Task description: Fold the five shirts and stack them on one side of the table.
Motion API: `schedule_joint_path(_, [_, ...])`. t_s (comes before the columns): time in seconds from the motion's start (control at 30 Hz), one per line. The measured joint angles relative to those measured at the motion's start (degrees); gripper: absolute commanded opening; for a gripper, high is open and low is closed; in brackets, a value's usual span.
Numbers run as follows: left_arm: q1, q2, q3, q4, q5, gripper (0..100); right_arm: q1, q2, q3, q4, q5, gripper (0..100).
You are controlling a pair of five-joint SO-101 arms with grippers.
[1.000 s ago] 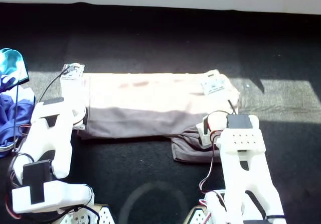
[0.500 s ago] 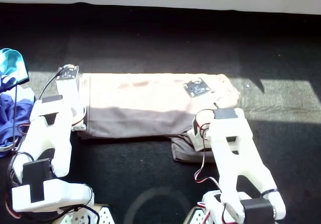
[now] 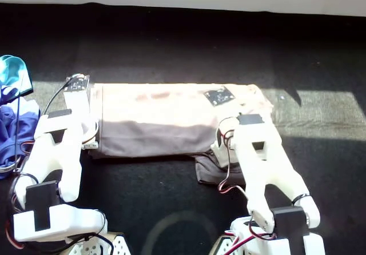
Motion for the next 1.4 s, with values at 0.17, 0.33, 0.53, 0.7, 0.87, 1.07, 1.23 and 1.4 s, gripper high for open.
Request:
schedule_joint_path(0.17, [0.0,0.0,0.0,0.0,0.0,1,0.0,-1.6,-2.2,5.3,0.0,0.5])
schedule_joint_path(0.33, [0.0,0.0,0.0,0.0,0.0,1,0.0,-11.1,-2.2,10.6,0.0,0.5])
schedule_joint_path(0.53, [0.0,0.0,0.0,-0.2,0.0,1,-2.7,-18.5,-1.1,14.9,0.0,0.5])
schedule_joint_path(0.7, [0.0,0.0,0.0,-0.4,0.0,1,-8.7,-18.8,6.9,10.1,0.0,1.3])
schedule_joint_path(0.87, [0.1,0.0,0.0,-0.4,0.0,1,-9.8,-18.8,10.6,8.1,0.0,17.2])
schedule_joint_path(1.07, [0.1,0.0,0.0,-0.4,0.0,1,-9.8,-19.7,6.9,16.9,0.0,21.6])
schedule_joint_path(1.23, [0.2,0.0,0.0,-0.4,0.0,1,-9.7,-19.7,-2.4,23.0,1.2,21.6])
schedule_joint_path(1.4, [0.2,0.0,0.0,-0.4,0.0,1,-5.9,-19.8,-1.1,18.2,5.3,18.8])
